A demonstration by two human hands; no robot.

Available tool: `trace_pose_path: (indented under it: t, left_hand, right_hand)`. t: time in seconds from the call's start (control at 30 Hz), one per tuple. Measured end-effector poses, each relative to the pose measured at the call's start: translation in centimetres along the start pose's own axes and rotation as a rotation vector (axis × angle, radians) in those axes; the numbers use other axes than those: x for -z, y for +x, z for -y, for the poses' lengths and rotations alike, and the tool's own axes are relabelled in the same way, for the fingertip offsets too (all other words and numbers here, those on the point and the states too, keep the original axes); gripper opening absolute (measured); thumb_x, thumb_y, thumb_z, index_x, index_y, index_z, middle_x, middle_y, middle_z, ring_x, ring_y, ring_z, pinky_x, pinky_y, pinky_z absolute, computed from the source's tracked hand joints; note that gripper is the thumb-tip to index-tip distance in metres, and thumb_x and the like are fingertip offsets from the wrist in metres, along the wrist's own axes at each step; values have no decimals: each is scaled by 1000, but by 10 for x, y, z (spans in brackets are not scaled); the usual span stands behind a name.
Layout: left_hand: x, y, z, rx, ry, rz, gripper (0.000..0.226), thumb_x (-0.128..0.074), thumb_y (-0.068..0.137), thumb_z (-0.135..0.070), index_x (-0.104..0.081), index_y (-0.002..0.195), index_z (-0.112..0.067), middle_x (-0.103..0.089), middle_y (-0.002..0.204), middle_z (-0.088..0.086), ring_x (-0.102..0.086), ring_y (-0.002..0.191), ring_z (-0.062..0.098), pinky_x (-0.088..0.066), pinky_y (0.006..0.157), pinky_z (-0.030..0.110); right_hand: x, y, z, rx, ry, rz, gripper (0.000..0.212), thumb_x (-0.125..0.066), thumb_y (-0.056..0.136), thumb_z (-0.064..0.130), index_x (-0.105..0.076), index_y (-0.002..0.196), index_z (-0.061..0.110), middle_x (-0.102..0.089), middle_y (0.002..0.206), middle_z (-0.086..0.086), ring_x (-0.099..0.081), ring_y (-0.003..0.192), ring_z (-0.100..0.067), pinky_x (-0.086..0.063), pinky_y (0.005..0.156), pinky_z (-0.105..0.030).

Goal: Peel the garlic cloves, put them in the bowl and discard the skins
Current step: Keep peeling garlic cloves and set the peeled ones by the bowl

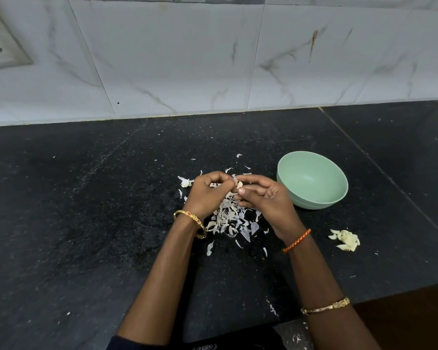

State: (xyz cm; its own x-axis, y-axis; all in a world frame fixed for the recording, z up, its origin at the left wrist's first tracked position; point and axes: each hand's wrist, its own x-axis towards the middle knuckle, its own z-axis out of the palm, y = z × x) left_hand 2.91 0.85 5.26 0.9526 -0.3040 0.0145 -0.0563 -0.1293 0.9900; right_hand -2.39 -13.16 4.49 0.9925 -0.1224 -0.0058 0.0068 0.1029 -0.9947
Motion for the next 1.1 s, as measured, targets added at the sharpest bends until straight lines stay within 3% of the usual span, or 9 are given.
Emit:
trace_pose_path:
  t: [0.17,0.3,0.43,0.53,0.6,0.67,0.83,1.0,1.1]
  left_hand:
    - [4,-3,-2,13,-66,42,9,-67,85,-10,-72,78,-15,-70,76,-8,-49,56,9,-38,53,15]
    - [7,-3,-3,-19,-82,98,7,-70,83,-7,-74,87,-10,-69,101,5,-62,87,14,-50,79,27]
    - [8,-5,-6,-12,-105,109,8,-77,76,-12,-76,82,-17,-67,108,8,-57,89,24,-49,91,48]
    - [7,-4,-4,-1,-103,105,7,-76,76,-11,-75,80,-16,-67,104,4,-61,88,15,-53,85,35]
    - [7,-3,-3,6,-109,117,6,-72,79,-7,-73,85,-5,-66,100,0,-62,80,-4,-50,70,14]
    - [6,-2,-3,21,-105,116,12,-70,82,-5,-71,91,2,-65,98,-2,-59,70,-11,-41,56,4]
    - [6,-1,1,97,-127,120,5,-70,83,-11,-70,82,-6,-65,97,-9,-57,67,-16,-38,54,2]
    - [8,-2,3,170,-176,91,4,-72,81,-13,-72,83,-10,-66,102,-9,-53,55,-10,-35,58,15]
    - [11,-3,3,141,-179,74,4,-74,78,-12,-72,79,-15,-66,96,-11,-57,68,-7,-38,67,13]
  right_hand:
    - [3,0,-1,-87,230,-8,15,-59,85,4,-67,98,3,-74,78,-6,-69,71,-11,-57,68,-21]
    - [3,2,-1,-84,305,-23,20,-62,76,8,-68,94,1,-71,76,-7,-66,68,-9,-56,65,-20]
    - [4,2,-1,-80,325,-31,17,-63,74,6,-69,88,0,-70,76,-8,-66,68,-10,-56,64,-20]
    - [4,2,0,-58,262,-28,14,-61,77,5,-65,89,-2,-71,75,-6,-67,68,-11,-57,65,-21]
    - [5,2,1,-46,214,-28,9,-58,84,-1,-65,89,-1,-70,73,-6,-67,68,-11,-57,67,-23]
    - [6,2,1,-49,184,-28,12,-55,87,-4,-66,89,0,-69,71,-6,-67,67,-11,-58,68,-24]
    - [4,1,3,-90,183,-31,13,-55,89,-2,-67,89,1,-69,72,-7,-66,68,-11,-58,67,-23]
    - [1,-1,6,-128,221,-55,12,-56,89,-1,-68,90,2,-71,74,-8,-67,68,-12,-58,67,-24]
    - [2,0,7,-170,252,-136,8,-61,87,2,-69,90,2,-71,74,-8,-67,66,-13,-58,65,-24]
